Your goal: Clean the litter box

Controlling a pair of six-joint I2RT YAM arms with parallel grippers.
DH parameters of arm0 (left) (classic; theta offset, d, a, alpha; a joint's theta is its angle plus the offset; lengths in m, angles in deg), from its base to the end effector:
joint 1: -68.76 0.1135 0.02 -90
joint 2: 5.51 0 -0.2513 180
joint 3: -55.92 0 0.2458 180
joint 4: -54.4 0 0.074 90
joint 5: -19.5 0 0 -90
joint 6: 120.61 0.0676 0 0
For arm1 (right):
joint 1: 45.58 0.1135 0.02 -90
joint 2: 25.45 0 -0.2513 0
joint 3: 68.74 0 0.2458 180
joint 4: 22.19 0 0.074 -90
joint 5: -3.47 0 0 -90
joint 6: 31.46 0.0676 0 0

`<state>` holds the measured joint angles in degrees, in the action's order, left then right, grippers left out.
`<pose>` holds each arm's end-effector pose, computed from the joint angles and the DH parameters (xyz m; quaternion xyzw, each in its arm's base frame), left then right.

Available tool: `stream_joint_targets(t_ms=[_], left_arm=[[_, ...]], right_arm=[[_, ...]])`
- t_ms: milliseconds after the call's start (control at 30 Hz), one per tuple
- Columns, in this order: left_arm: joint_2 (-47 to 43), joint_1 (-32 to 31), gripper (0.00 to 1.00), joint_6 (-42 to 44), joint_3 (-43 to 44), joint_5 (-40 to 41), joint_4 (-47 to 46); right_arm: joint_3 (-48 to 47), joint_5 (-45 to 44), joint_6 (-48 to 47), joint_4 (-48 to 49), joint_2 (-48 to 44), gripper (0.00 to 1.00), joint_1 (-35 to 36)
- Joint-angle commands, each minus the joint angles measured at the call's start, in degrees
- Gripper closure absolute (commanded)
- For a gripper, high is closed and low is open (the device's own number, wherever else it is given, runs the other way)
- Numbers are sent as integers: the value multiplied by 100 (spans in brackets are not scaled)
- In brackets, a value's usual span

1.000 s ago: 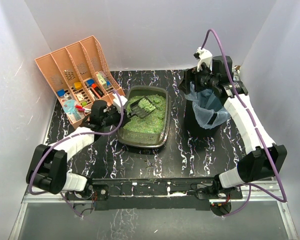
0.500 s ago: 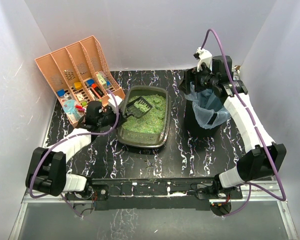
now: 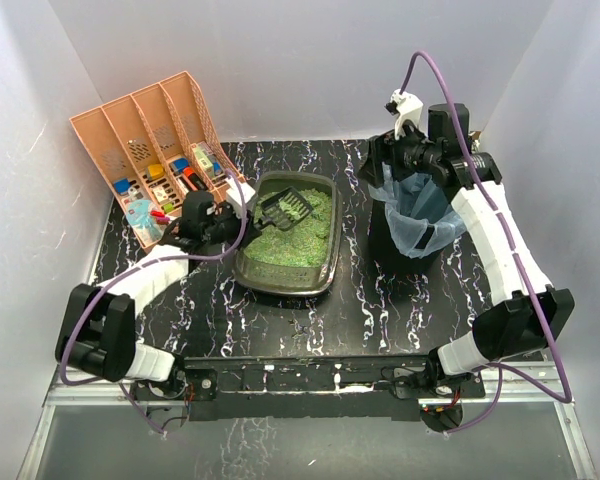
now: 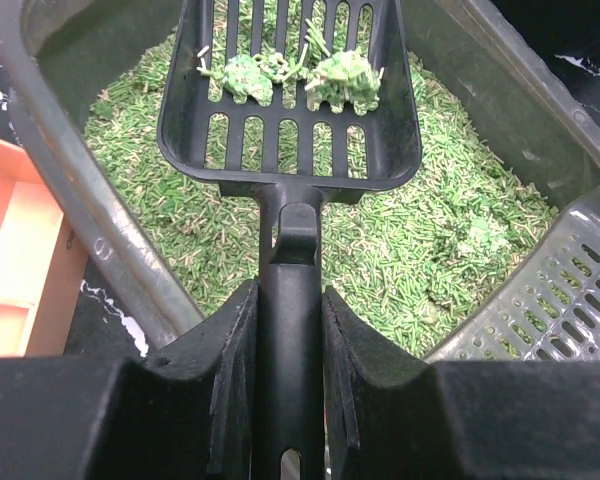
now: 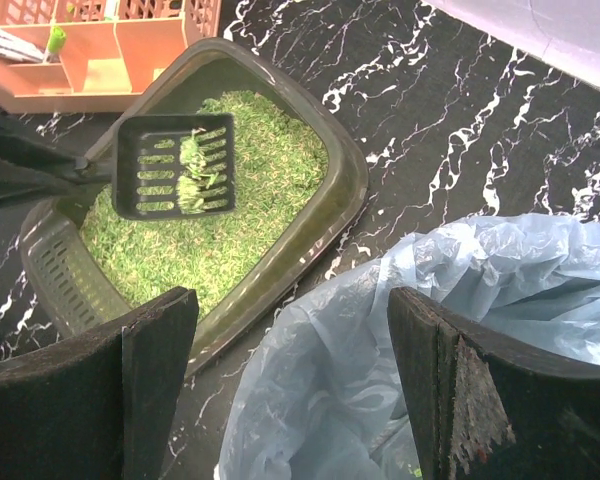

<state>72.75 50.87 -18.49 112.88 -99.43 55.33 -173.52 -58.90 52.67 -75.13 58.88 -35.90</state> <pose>0.2956 -0.1298 0.2199 0.3426 0.7404 -0.2343 0.5287 0.3283 0.0878 0.3775 -0.2290 0.8280 0.2248 0.4599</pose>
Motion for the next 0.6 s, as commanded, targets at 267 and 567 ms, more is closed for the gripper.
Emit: stream_joint_targets(t_ms=[267,567], left_arm=[[-76,-79,100,242,494,-78,913],[-410,-83,100,82,332,-70,685]], right_arm=[[-907,167,-1583,-1456,-677,17,-22],[-41,-214,-2497,-2169,-1579,12,-89]])
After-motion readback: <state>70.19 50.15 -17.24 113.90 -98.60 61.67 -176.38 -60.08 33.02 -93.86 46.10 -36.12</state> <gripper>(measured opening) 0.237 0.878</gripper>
